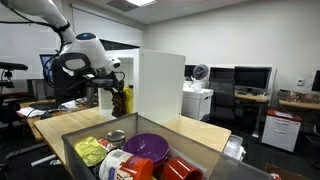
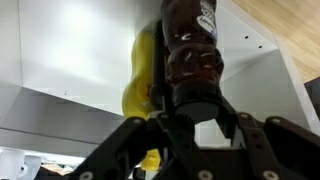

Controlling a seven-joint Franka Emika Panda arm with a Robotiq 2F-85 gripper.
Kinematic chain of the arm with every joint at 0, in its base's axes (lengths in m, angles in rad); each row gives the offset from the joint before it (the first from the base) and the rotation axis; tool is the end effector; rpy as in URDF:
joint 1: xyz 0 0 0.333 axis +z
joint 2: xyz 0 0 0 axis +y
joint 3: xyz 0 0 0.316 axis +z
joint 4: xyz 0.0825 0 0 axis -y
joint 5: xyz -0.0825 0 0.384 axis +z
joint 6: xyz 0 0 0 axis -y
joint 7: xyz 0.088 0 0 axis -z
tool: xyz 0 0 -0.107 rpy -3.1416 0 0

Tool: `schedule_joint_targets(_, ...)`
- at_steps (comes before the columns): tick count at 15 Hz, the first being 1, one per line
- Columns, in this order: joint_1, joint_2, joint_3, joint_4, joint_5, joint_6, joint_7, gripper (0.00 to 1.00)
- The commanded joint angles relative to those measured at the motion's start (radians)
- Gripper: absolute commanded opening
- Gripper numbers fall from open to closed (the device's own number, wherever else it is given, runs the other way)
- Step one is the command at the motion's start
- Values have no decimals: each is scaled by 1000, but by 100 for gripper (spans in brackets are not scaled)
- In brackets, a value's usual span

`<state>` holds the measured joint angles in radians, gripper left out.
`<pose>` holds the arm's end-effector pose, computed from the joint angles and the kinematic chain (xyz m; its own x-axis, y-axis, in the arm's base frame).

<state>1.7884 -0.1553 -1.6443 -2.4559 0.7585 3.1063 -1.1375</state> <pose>0.5101 0.0128 0.3426 0.6877 0.3801 0.6186 0.4410 -0.8955 0.0600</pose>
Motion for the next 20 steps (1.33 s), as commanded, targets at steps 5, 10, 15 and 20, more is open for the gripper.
schedule_joint_targets(5, 37, -72, -48, 23, -6, 21, -8, 96)
schedule_joint_targets(10, 37, -62, -54, 36, 3, -17, 16, 100)
schedule_joint_targets(15, 12, 20, -46, 50, 11, -127, 92, 100)
schedule_joint_targets(20, 3, 67, -44, 61, 5, -185, 145, 100)
